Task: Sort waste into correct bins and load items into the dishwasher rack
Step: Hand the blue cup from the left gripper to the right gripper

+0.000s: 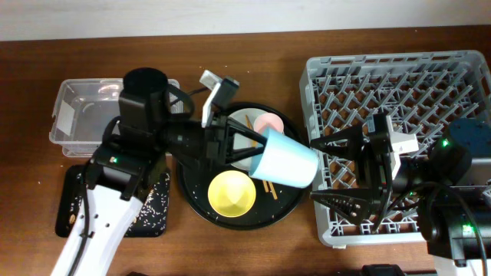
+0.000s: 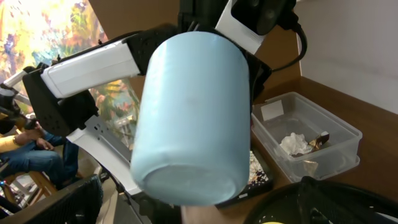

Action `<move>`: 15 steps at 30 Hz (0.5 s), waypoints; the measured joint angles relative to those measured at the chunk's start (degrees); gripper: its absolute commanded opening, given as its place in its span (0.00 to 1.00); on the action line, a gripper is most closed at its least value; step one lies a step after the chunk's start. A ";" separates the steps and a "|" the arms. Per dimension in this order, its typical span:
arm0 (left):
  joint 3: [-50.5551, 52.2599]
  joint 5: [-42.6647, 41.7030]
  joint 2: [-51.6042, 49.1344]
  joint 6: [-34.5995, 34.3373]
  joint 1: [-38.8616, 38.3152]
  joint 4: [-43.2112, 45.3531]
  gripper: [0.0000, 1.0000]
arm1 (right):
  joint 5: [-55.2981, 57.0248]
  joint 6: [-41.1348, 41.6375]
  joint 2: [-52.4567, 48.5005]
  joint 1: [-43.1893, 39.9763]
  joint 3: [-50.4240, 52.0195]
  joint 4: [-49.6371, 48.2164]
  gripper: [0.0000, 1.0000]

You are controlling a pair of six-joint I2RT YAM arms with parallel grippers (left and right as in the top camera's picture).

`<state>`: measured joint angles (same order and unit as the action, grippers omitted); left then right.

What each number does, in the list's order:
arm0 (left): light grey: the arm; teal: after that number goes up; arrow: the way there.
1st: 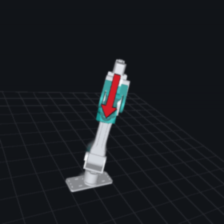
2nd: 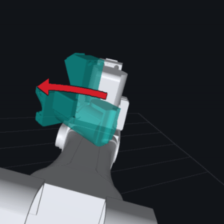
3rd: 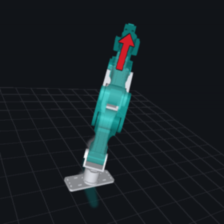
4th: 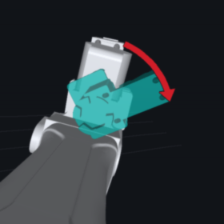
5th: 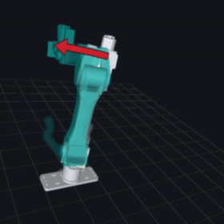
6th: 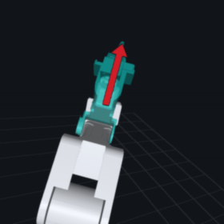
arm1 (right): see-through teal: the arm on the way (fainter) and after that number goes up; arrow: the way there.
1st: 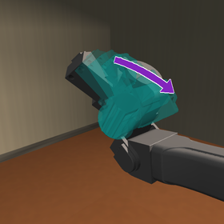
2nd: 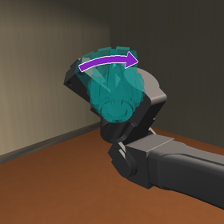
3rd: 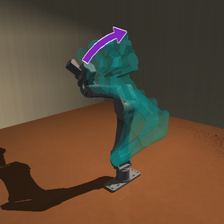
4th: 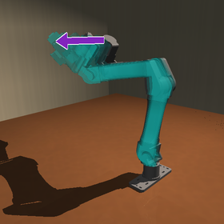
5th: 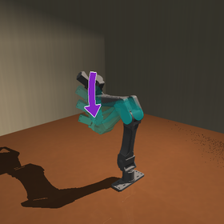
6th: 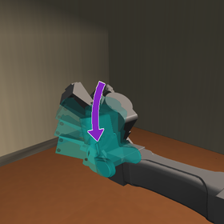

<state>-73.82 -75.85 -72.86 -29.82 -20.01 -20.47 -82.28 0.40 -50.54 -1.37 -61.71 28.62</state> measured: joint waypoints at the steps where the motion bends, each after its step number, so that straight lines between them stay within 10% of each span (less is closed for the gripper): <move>1: 0.00 0.42 0.00 0.00 -0.55 0.07 0.01 | 0.00 -0.24 -0.26 0.00 0.00 0.00 0.98; 6: 0.00 4.09 0.00 0.00 -2.78 0.15 0.00 | -0.20 -0.72 -3.15 3.93 0.00 -3.87 0.97; 15: 0.00 5.60 0.02 0.02 -4.15 0.20 0.01 | -0.11 -0.26 -6.14 9.77 0.00 -8.98 0.46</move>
<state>-73.82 -70.26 -72.84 -29.80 -24.16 -20.27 -82.39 0.14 -56.69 8.40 -61.71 19.64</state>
